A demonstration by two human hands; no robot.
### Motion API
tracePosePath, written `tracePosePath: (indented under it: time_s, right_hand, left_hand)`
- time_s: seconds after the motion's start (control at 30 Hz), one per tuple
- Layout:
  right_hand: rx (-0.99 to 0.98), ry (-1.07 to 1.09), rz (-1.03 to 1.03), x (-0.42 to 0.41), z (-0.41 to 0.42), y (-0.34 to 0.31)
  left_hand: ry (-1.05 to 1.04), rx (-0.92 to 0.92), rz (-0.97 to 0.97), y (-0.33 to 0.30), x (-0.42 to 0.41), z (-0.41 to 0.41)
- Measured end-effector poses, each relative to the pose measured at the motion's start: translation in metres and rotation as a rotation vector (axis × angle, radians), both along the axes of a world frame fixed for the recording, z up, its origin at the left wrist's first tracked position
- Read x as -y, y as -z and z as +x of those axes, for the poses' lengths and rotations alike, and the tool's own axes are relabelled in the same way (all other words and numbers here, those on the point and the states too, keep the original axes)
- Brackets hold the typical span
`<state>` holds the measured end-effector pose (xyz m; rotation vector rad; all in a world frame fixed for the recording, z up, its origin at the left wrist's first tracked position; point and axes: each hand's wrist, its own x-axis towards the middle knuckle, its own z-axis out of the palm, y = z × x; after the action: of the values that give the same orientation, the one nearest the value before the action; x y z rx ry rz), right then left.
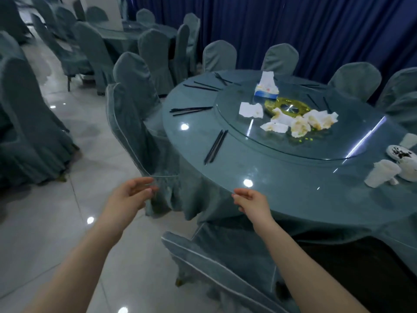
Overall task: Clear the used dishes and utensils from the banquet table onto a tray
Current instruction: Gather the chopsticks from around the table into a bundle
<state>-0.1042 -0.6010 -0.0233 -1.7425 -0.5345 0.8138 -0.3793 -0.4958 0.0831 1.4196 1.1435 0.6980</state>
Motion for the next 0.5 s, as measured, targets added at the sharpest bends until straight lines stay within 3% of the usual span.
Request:
tracePosePath:
  time_s: [0.2, 0.5]
  right_hand:
    - [0.027, -0.005, 0.005, -0.081, -0.037, -0.001]
    - [0.114, 0.108, -0.150, -0.203, -0.019, 0.050]
  left_hand:
    - [-0.010, 0.009, -0.006, 0.006, -0.078, -0.037]
    - [-0.011, -0.037, 0.030, -0.006, -0.243, -0.066]
